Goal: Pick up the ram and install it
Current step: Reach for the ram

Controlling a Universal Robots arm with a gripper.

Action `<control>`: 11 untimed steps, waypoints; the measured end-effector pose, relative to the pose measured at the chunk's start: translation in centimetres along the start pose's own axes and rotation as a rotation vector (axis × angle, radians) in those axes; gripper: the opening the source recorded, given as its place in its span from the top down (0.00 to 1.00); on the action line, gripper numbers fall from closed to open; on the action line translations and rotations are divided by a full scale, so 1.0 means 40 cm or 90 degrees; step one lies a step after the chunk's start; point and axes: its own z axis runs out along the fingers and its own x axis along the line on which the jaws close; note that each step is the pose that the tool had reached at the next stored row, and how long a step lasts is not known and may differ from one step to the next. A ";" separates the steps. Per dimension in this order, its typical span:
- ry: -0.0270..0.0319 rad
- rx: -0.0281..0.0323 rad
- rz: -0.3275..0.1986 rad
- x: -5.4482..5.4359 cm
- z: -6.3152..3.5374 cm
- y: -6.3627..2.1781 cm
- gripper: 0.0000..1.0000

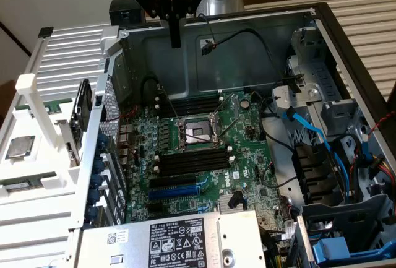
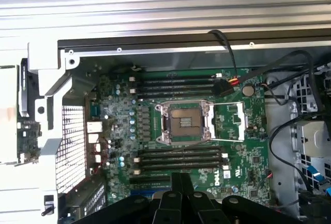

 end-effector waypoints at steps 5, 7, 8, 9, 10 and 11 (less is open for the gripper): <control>0.0001 0.0000 0.000 0.057 -0.001 -0.004 0.90; 0.0000 0.0000 0.000 0.090 -0.002 -0.006 0.90; 0.0000 0.0000 0.000 0.101 -0.002 -0.007 0.90; 0.0000 0.0000 0.000 0.113 -0.003 -0.008 0.90; 0.0000 0.0000 0.000 0.125 -0.003 -0.009 0.90; 0.0000 0.0000 0.000 0.136 -0.003 -0.010 0.90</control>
